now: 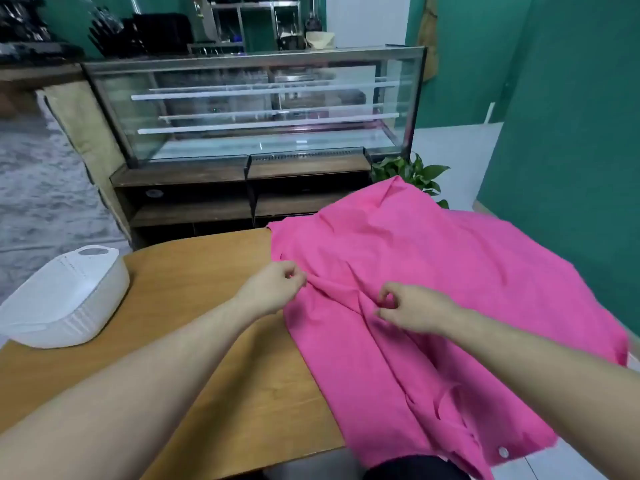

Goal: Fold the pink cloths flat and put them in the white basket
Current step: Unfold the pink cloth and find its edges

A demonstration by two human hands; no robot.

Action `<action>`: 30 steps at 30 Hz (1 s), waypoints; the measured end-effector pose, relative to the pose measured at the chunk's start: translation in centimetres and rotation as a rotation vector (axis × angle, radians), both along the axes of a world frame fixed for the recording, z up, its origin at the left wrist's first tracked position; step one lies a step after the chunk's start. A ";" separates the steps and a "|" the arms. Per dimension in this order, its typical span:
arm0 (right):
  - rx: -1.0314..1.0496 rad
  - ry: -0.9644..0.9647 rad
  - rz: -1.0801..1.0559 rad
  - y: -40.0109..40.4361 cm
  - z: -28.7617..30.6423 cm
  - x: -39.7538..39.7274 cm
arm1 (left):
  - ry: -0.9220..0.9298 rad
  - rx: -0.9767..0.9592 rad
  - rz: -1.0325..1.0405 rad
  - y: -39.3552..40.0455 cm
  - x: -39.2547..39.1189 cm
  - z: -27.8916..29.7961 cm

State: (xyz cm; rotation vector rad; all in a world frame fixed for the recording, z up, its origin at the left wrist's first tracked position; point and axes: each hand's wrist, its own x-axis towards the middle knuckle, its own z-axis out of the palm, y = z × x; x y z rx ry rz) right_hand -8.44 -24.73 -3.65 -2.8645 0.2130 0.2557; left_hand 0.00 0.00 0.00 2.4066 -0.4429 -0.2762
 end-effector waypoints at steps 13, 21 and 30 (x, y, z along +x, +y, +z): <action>0.082 -0.202 -0.164 -1.2 -3.3 5.0 | 0.329 -0.027 0.094 3.0 3.8 -8.3; 0.860 -0.493 -0.482 0.4 1.8 6.2 | 0.332 -0.248 0.118 2.4 4.0 -7.3; 1.314 -0.401 -0.309 8.2 4.6 7.2 | 0.479 -0.647 -0.210 -2.6 -0.8 -2.2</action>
